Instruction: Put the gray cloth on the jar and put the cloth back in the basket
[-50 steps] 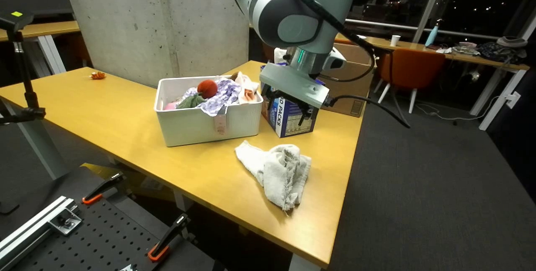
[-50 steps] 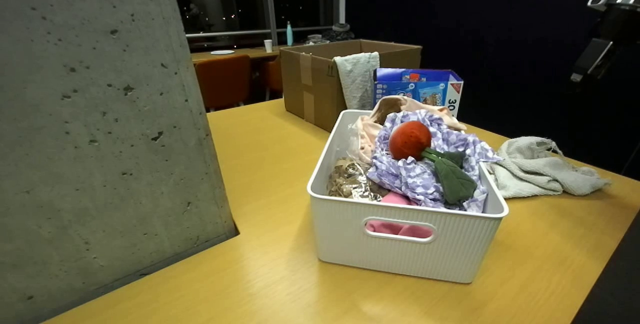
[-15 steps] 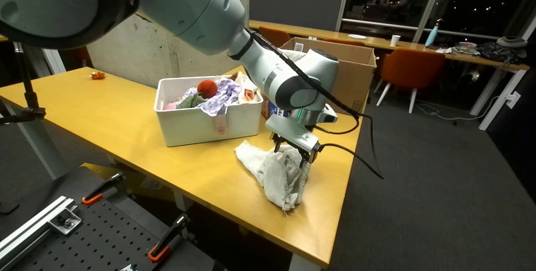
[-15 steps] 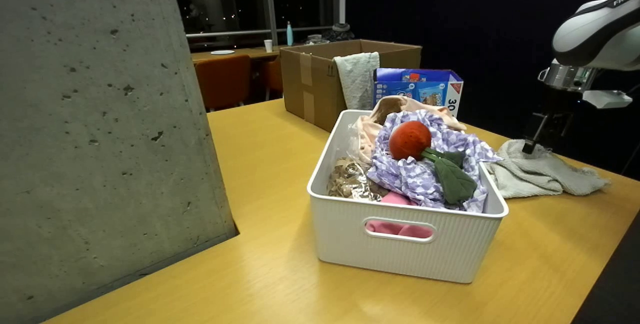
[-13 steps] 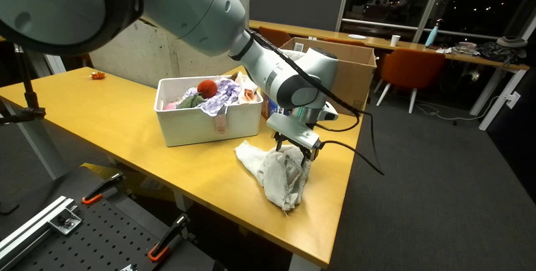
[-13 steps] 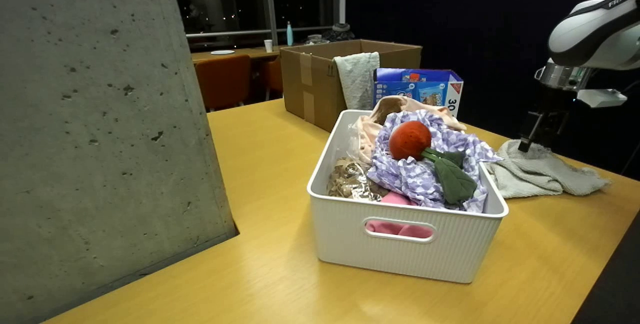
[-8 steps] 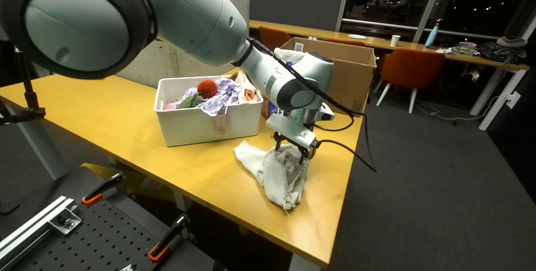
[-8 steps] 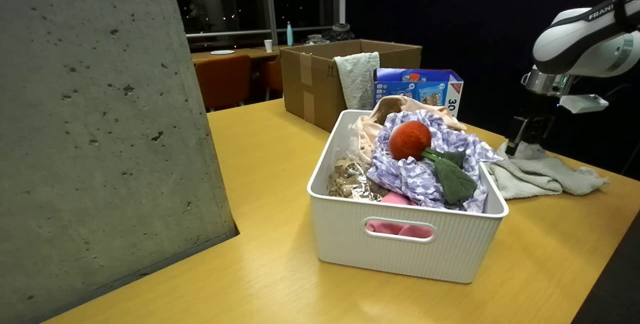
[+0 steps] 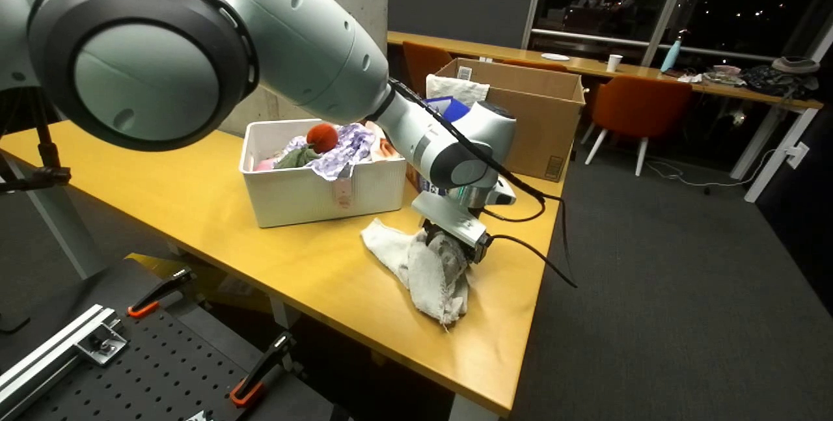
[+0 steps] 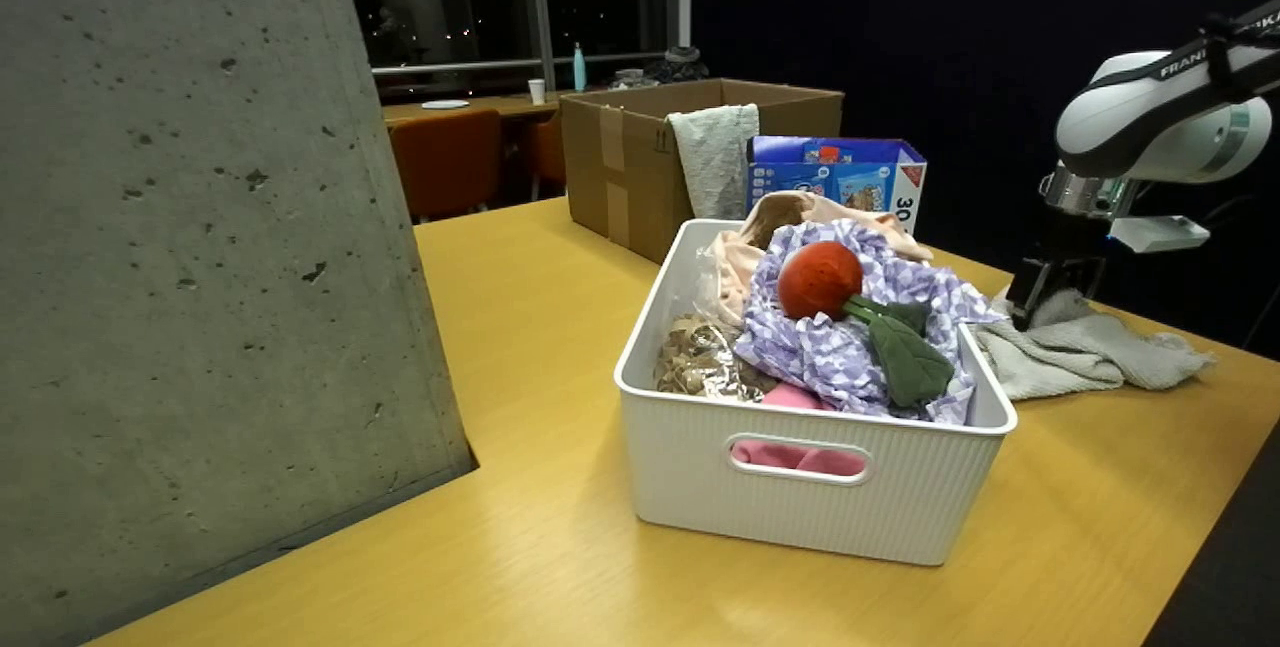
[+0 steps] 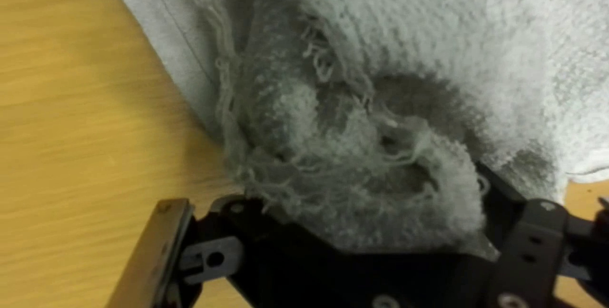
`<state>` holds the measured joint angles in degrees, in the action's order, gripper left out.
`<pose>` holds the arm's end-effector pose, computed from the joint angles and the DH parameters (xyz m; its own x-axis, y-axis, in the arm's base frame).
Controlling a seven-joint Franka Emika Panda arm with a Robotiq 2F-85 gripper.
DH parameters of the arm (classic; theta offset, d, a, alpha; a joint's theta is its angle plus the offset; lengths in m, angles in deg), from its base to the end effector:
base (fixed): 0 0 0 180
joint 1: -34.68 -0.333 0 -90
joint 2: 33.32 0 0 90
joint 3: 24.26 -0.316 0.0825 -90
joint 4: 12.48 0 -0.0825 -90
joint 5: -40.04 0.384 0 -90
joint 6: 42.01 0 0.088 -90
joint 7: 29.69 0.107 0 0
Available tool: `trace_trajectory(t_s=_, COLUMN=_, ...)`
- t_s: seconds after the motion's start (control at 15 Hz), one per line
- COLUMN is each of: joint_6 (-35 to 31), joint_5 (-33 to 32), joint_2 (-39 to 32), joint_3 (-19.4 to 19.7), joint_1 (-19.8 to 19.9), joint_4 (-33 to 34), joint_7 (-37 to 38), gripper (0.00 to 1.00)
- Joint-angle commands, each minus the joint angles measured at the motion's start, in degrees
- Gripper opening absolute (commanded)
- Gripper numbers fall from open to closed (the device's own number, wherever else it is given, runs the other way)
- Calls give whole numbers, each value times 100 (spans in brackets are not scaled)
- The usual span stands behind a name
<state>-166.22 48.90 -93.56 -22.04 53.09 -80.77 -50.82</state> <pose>0.7039 -0.2503 0.1308 0.9972 -0.0625 -0.0407 -0.0666 -0.9918 -0.1092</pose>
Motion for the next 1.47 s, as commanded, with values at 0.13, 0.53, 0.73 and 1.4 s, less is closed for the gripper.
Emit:
trace_trajectory(t_s=0.13, joint_6=-44, joint_5=-89, joint_2=198, joint_3=-35, joint_1=43, joint_4=-205, joint_7=249, gripper=100)
trace_trajectory(t_s=0.53, joint_6=-54, joint_5=-43, joint_2=349, joint_3=-28, joint_1=58, joint_4=-445, joint_7=428, gripper=65)
trace_trajectory(t_s=0.73, joint_6=-64, joint_5=-22, joint_2=563, joint_3=13, joint_1=63, joint_4=-737, joint_7=592, gripper=42)
trace_trajectory(t_s=1.4, joint_6=-22, joint_5=-246, joint_2=1872, joint_3=292, joint_1=-319, joint_4=-1971, joint_7=1340, gripper=25)
